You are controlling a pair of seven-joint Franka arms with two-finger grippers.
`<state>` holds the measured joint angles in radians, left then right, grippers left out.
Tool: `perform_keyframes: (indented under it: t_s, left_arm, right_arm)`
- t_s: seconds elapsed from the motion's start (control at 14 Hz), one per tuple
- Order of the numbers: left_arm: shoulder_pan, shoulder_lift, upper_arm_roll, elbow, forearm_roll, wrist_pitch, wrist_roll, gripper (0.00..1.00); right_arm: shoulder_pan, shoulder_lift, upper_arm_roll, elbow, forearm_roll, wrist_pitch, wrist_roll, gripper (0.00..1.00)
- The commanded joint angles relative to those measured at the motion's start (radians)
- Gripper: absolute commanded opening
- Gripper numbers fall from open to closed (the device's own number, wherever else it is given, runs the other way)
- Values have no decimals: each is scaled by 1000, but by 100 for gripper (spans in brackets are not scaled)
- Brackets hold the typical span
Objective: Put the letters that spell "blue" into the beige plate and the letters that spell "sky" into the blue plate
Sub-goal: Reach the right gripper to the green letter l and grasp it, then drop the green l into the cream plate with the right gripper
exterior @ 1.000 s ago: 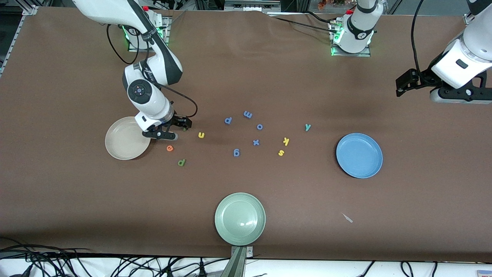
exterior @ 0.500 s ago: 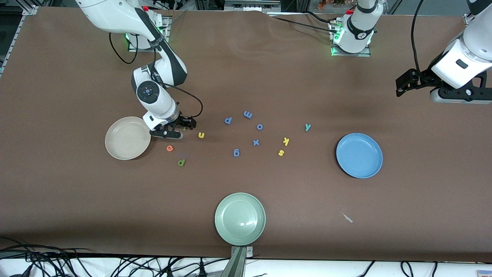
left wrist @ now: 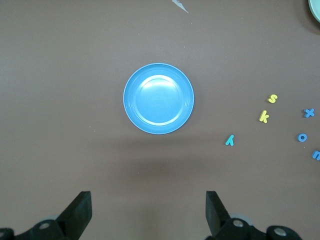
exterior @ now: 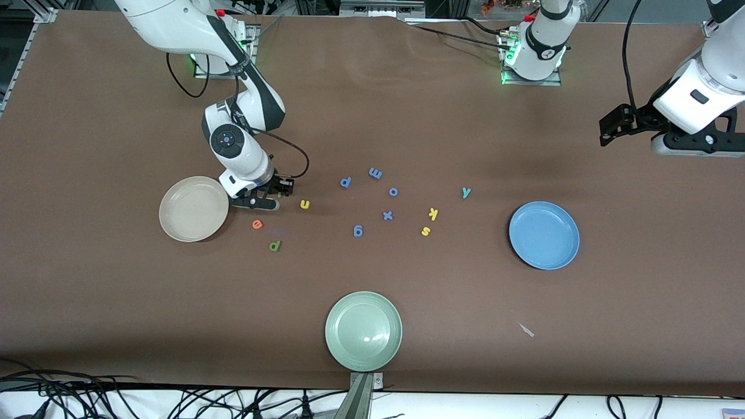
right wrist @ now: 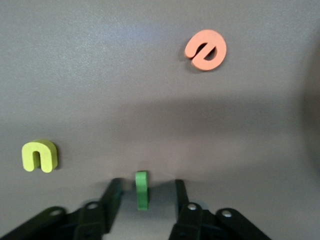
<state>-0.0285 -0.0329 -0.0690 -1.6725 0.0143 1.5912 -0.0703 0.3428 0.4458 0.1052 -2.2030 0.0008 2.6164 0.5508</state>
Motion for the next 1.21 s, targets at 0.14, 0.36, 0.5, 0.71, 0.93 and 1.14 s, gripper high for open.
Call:
perform_keyframes:
  t_s: [0.14, 0.36, 0.5, 0.71, 0.93, 1.14]
  left_arm:
    - [2, 4, 2, 19, -11, -19, 4, 100]
    - [2, 4, 2, 19, -11, -19, 4, 100]
    - [2, 4, 2, 19, -11, -19, 3, 100]
    - [1, 5, 2, 20, -13, -19, -5, 100]
    - [-11, 53, 0, 19, -25, -19, 4, 100]
    - [-62, 157, -28, 20, -27, -11, 9, 100]
  right_arm:
    - [2, -7, 5, 14, 11, 1, -11, 0]
    - [-2, -36, -16, 101, 11, -163, -40, 0]
    - [-2, -39, -59, 196, 11, -315, -109, 0]
    - [-8, -38, -155, 287, 13, -476, -321, 0]
    - [-21, -24, -240, 289, 13, -484, -492, 0]
    - [-70, 1, -243, 292, 5, -475, -531, 18]
